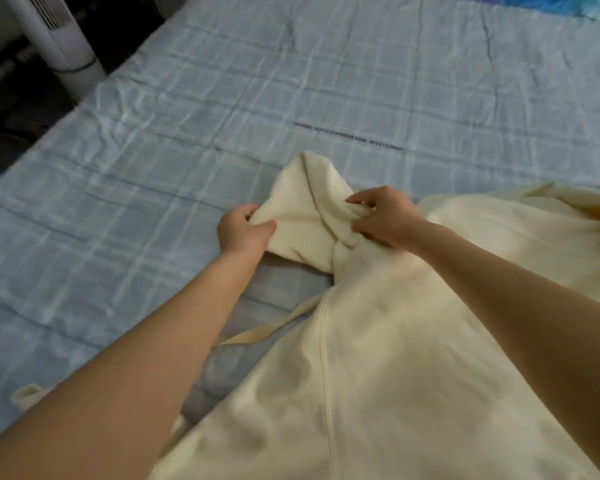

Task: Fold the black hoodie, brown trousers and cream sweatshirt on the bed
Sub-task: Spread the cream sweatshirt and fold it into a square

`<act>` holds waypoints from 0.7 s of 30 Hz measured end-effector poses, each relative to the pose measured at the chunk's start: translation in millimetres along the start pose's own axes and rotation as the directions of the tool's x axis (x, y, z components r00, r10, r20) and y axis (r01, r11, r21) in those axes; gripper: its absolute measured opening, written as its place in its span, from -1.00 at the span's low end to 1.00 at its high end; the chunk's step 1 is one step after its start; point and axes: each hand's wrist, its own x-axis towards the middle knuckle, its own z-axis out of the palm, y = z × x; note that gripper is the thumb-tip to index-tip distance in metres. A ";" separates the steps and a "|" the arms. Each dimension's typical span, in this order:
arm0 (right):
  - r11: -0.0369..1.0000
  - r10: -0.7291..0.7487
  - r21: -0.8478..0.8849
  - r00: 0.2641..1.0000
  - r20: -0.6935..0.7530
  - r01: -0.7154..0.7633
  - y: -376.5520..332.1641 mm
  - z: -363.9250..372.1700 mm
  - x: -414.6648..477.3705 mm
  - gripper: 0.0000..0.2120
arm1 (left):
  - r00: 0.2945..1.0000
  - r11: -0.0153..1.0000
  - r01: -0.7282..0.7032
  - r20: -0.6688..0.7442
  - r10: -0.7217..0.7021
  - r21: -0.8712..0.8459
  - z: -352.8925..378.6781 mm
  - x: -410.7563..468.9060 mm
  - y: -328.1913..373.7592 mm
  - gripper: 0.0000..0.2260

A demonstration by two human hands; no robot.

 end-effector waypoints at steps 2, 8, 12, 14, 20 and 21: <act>0.985 -0.066 0.148 0.982 -0.179 0.093 -3.4 -8.8 0.1 -0.61 | 0.990 0.993 -0.113 -0.083 0.114 0.022 -31.8 16.1 10.2 -0.72; 0.905 -0.290 0.203 0.891 -0.348 0.374 -69.1 -52.4 32.8 -0.65 | 0.910 0.939 -0.319 -0.236 0.341 0.129 -121.1 89.5 55.0 -0.66; 0.963 -0.267 -0.033 0.936 -0.229 0.267 -81.7 -18.9 55.1 -0.52 | 0.981 0.929 -0.032 -0.167 0.101 0.369 -104.4 92.6 43.5 -0.34; 0.966 -0.231 -0.144 0.966 -0.117 0.214 -67.9 7.4 43.7 -0.44 | 0.994 0.918 -0.027 -0.087 0.067 0.396 -78.5 60.7 25.4 -0.43; 0.941 -0.280 -0.243 0.945 -0.167 0.236 11.0 70.7 -85.0 -0.49 | 0.965 0.892 -0.213 0.226 0.129 0.399 -11.2 -74.2 -41.6 -0.68; 0.947 -0.239 -0.250 0.963 -0.129 0.201 22.0 76.6 -106.2 -0.47 | 0.964 0.909 -0.219 0.221 0.146 0.355 -8.4 -85.4 -43.9 -0.72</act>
